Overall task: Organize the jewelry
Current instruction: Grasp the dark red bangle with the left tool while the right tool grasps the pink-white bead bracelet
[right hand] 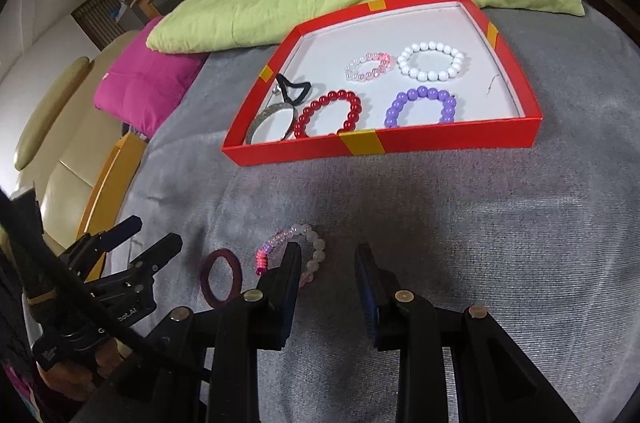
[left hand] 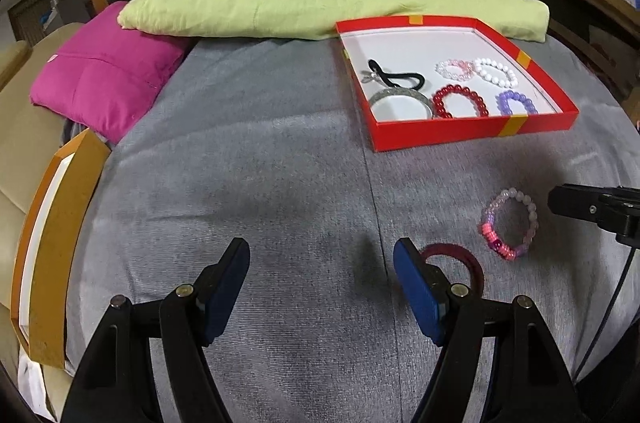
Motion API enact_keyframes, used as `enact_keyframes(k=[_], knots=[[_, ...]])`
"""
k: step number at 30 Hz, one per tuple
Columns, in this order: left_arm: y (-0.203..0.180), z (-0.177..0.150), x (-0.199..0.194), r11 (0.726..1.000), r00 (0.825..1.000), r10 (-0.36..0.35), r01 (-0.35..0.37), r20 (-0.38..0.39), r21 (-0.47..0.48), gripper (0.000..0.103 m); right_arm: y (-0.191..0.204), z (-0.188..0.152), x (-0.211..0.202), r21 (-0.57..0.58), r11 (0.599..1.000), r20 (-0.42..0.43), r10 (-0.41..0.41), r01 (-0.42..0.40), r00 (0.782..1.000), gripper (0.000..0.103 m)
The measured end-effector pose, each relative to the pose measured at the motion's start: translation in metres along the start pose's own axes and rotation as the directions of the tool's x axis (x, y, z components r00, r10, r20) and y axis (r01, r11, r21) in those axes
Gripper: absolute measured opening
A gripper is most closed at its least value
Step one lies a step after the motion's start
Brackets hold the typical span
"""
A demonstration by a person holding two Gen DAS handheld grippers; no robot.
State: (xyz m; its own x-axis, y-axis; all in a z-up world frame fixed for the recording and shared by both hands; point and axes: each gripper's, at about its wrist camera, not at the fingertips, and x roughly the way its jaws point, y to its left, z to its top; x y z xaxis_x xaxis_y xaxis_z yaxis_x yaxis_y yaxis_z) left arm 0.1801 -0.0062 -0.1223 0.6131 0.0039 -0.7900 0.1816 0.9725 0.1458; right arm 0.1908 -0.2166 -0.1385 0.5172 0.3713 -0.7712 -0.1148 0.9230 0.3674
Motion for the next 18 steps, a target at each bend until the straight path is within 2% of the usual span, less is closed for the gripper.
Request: enact_keyframes(k=[14,18], knots=[[-0.011,-0.003,-0.002,0.994,0.995,-0.098,0.098,-0.011,0.053,0.074,0.007,-0.002,0.01,-0.031,0.999,-0.005,-0.032,0.032,0.999,0.031],[-0.015,-0.003,-0.001,0.99,0.992,-0.122,0.123,-0.02,0.069,0.059,0.007,-0.002,0.011,-0.034,0.999,-0.007,-0.034,0.034,0.999,0.031]])
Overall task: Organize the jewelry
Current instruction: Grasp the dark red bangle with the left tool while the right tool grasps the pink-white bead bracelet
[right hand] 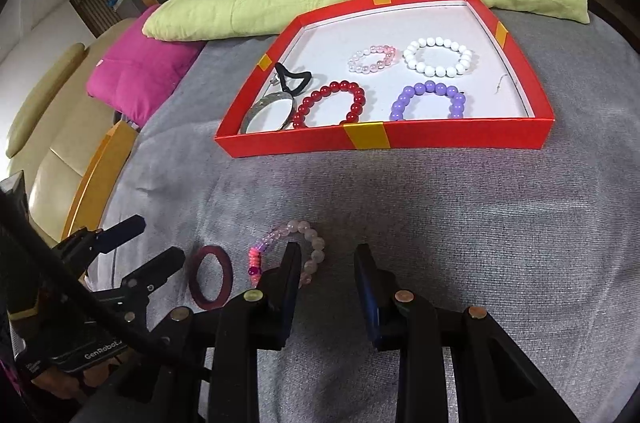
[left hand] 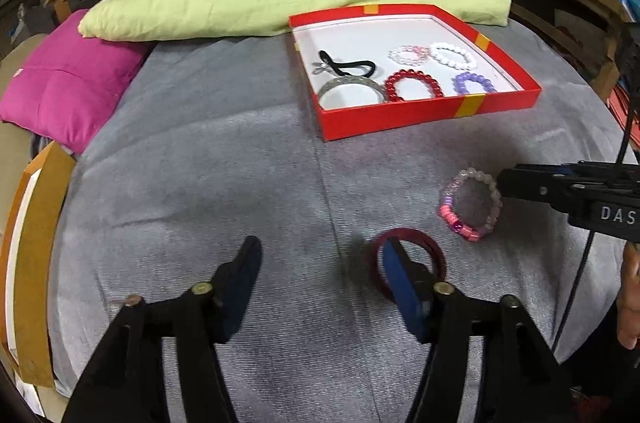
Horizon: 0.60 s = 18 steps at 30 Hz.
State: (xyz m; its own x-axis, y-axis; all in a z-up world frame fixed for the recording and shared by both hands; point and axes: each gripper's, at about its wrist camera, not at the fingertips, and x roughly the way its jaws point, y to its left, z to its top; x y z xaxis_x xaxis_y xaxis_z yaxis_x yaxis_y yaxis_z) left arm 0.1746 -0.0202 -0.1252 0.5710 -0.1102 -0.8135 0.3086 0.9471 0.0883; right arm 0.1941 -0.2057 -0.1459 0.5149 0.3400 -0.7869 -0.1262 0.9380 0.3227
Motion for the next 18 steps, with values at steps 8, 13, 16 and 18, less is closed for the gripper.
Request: enact_keyframes(k=[8,13,16,18], knots=[[-0.005,-0.001,0.006,0.999,0.999,-0.038,0.039,-0.033,0.007,0.044,0.01,-0.002,0.008,-0.044,0.999,-0.007,-0.017,0.017,1.0,0.031],[-0.009,0.0,0.009,0.998,0.997,-0.055,0.056,-0.045,0.007,0.044,0.015,-0.004,0.012,-0.078,0.996,-0.004,-0.04,0.04,0.999,0.018],[-0.011,0.0,0.009,0.999,0.998,-0.051,0.052,-0.044,0.016,0.044,0.018,-0.005,0.012,-0.107,0.991,0.011,-0.074,0.075,0.997,0.012],[-0.014,0.0,0.01,0.998,0.997,-0.059,0.06,-0.047,0.022,0.044,0.017,-0.005,0.011,-0.104,0.992,0.014,-0.074,0.075,0.997,0.011]])
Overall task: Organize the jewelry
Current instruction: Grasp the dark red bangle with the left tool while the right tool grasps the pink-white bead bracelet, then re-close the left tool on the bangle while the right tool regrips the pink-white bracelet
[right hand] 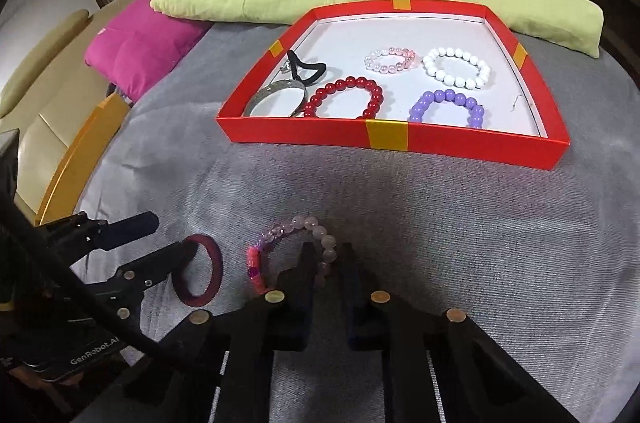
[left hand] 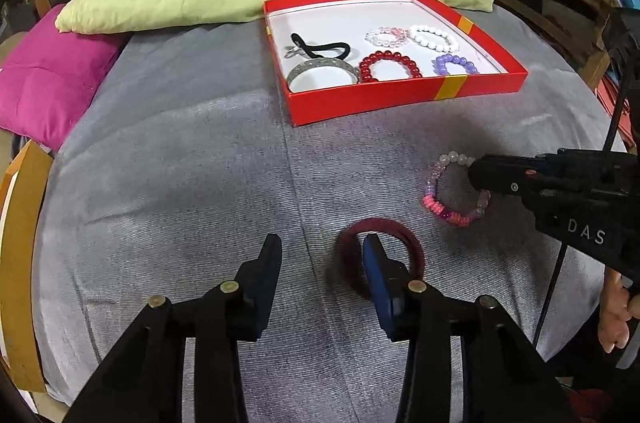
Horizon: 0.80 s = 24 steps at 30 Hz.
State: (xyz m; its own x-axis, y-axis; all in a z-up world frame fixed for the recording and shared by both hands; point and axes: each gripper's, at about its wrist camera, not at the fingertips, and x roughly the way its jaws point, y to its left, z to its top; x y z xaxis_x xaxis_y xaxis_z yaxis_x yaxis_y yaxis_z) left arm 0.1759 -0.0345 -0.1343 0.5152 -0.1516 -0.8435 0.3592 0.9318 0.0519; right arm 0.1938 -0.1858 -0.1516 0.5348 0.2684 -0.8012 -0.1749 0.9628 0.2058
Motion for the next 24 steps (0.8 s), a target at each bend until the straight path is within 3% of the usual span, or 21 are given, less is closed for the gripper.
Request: enact_keyframes(k=[3,7,12,24], knots=[[-0.004,0.001,0.002,1.0,1.0,-0.008,0.008,-0.008,0.01,0.044,-0.006,0.001,-0.002,0.011,1.0,0.009,-0.017,0.017,1.0,0.011],[-0.007,0.001,0.004,0.999,0.999,-0.035,0.035,-0.015,0.017,0.022,-0.022,0.003,-0.005,0.06,0.998,0.014,-0.031,0.03,0.999,0.011],[-0.009,0.003,0.007,0.998,0.998,-0.057,0.057,-0.016,0.01,0.009,-0.042,0.005,-0.011,0.111,0.993,0.022,-0.046,0.043,0.999,0.011],[-0.022,0.013,0.015,0.997,0.997,-0.073,0.073,0.001,0.016,0.009,-0.064,0.004,-0.022,0.165,0.986,0.015,-0.022,0.019,1.0,0.013]])
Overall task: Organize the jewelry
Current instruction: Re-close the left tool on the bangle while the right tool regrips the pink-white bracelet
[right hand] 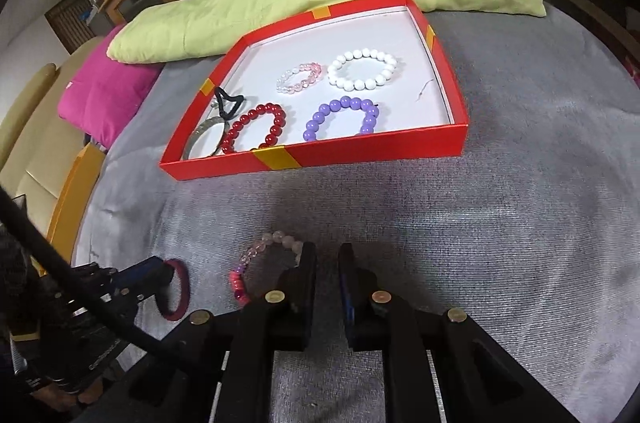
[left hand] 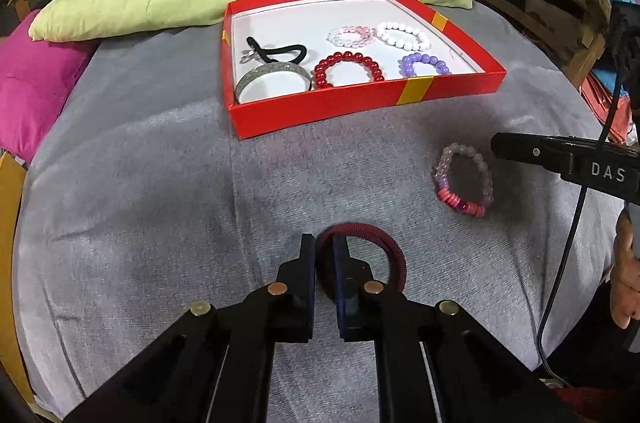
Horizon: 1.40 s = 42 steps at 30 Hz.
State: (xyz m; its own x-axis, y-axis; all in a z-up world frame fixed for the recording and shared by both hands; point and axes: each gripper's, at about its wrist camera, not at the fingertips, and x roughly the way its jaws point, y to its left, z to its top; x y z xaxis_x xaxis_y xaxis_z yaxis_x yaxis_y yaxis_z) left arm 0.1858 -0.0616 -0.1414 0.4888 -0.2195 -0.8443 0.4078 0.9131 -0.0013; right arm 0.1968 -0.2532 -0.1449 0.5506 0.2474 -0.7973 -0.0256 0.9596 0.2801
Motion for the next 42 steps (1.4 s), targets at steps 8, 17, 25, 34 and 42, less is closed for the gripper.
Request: enact_keyframes(k=[8,17,25,34,42], knots=[[-0.006,0.005,0.004,0.999,0.999,0.045,-0.045,0.004,0.015,0.009,0.002,-0.002,-0.002,-0.009,1.0,0.002,0.012,-0.012,1.0,0.028],[-0.002,0.005,0.004,0.999,0.999,0.051,-0.051,0.001,0.002,0.029,0.022,-0.01,0.011,-0.109,0.994,-0.019,-0.029,0.027,0.999,0.027],[-0.006,0.003,0.002,1.0,1.0,0.0,0.0,0.012,0.013,0.009,0.026,-0.011,0.008,-0.143,0.986,0.03,-0.077,0.081,0.997,0.011],[-0.006,0.008,-0.009,1.0,0.997,-0.012,0.013,0.075,-0.015,0.006,0.011,-0.002,-0.002,-0.078,0.995,0.067,-0.055,0.06,0.996,0.011],[0.007,0.012,-0.011,0.997,0.996,0.029,-0.022,0.09,-0.076,0.006,0.004,-0.001,-0.002,-0.043,0.999,0.026,-0.017,0.018,1.0,0.017]])
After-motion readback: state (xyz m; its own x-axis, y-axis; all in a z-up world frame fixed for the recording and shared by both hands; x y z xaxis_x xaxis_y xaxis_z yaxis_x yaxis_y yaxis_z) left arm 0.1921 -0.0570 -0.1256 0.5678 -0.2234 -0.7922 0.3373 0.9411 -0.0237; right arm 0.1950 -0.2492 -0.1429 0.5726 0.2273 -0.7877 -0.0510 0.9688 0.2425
